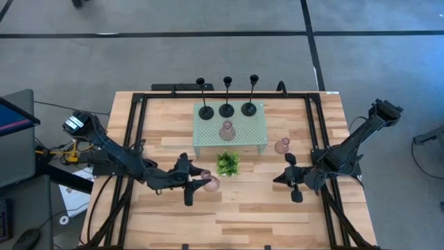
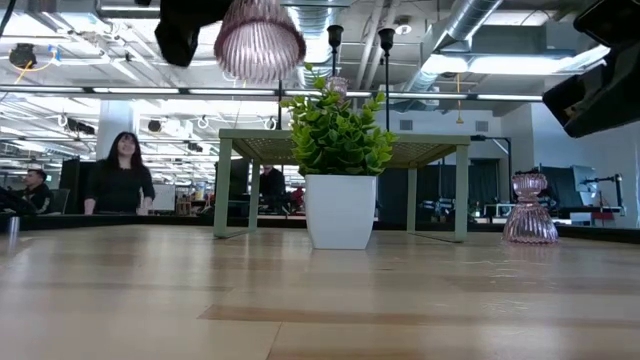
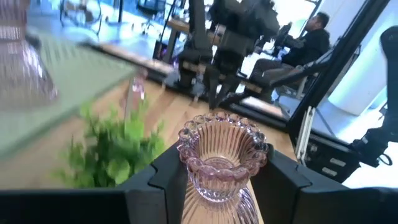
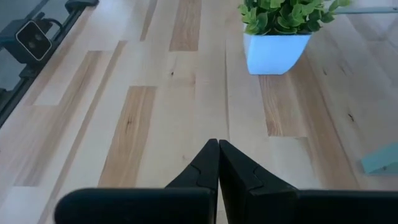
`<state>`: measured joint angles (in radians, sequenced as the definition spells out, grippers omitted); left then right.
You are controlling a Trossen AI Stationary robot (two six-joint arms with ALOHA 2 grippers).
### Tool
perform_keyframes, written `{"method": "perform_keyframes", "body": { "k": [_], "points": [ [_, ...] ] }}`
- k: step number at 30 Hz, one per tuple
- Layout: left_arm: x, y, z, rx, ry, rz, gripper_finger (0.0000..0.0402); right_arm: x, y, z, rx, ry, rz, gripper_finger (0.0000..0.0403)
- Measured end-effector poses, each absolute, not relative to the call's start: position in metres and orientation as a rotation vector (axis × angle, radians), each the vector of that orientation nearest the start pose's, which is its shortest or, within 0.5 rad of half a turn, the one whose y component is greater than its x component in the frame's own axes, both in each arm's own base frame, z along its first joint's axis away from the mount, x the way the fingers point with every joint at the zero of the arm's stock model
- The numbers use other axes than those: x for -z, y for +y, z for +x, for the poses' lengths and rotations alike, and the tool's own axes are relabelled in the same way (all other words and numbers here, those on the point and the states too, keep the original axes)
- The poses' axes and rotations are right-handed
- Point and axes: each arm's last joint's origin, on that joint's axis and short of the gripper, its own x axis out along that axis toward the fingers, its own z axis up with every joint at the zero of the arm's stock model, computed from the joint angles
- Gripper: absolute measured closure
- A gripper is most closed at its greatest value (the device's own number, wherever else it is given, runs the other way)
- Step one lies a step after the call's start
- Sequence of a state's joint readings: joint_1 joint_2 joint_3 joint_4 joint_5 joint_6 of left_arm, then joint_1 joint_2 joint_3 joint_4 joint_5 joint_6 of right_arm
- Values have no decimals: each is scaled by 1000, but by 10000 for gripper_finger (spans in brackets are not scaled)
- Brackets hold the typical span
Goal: Pick & Place candle stick holders
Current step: Put the bottom pink glass candle holder on the shelf
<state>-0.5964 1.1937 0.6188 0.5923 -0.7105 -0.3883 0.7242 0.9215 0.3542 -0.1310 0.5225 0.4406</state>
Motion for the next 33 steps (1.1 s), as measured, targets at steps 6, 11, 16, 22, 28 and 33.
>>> {"method": "perform_keyframes", "body": {
  "k": [6,11,16,22,28,33],
  "points": [
    [-294,-112,210,-193,-68,-306,256,-173,100,139,-56,591,-7,403],
    [-313,-88,207,-317,-92,-263,256,-172,97,140,-37,597,-6,403],
    [-319,-59,209,-443,-109,-227,256,-172,96,140,-32,604,-10,403],
    [-317,-30,215,-582,-98,-204,256,-172,96,140,-31,608,-13,403],
    [-312,-13,218,-662,-72,-190,256,-171,95,140,-30,614,-17,403],
    [-304,-8,227,-684,-42,-195,256,-171,95,140,-28,618,-21,403]
  ]
}}
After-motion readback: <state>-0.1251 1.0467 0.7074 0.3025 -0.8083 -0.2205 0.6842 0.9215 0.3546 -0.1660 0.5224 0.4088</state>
